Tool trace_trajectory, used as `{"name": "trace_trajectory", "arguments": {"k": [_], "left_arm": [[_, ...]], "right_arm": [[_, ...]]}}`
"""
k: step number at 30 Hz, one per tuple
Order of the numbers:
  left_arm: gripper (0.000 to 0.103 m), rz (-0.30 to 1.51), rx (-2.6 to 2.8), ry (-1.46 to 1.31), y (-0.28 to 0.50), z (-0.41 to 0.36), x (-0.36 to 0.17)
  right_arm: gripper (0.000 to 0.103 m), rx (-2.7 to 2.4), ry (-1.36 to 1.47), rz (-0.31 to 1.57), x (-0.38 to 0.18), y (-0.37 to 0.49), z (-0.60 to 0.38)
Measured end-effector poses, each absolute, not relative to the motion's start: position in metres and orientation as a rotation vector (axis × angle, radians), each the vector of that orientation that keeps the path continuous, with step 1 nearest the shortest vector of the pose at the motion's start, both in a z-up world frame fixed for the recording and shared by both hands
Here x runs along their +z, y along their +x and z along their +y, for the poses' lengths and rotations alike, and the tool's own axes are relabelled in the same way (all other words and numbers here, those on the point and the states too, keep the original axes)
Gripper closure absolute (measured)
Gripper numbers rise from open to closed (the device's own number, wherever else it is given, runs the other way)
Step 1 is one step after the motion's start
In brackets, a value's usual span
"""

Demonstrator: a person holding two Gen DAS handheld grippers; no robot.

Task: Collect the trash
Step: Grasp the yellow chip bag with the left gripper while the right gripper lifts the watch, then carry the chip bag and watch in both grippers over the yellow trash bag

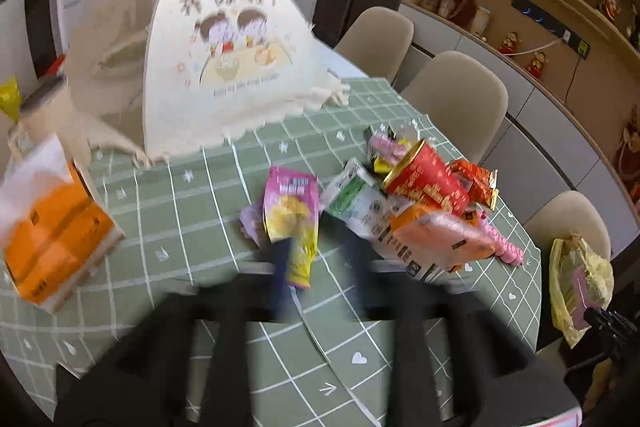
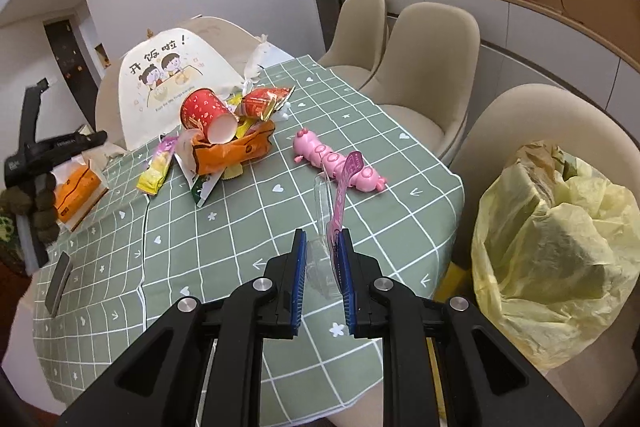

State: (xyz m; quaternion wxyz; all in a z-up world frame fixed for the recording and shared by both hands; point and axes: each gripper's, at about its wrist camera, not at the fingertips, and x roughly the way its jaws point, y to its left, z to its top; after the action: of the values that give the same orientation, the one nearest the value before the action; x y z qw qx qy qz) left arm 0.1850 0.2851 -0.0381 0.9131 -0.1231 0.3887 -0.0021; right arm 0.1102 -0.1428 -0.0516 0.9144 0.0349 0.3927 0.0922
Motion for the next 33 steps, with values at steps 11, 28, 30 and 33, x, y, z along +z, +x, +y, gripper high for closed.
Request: {"name": "trace_trajectory", "arguments": {"k": [11,28,30,33], "left_arm": [[0.087,0.932,0.173,-0.293,0.232,0.289,-0.14],[0.101,0.71,-0.209,-0.255,0.157,0.192,0.023],[0.101,0.699,-0.302,-0.227,0.16,0.153,0.037],[0.1,0.714,-0.403,-0.195,0.167,0.105,0.041]], "right_arm": [[0.086,0.145,0.044,0.874,-0.073,0.103,-0.157],[0.086,0.116,0.046,0.691,-0.001,0.095,-0.186],[0.086,0.092,0.042,0.665,0.01,0.092,-0.2],[0.086,0.048,0.035,0.641,0.023,0.088,-0.226]]}}
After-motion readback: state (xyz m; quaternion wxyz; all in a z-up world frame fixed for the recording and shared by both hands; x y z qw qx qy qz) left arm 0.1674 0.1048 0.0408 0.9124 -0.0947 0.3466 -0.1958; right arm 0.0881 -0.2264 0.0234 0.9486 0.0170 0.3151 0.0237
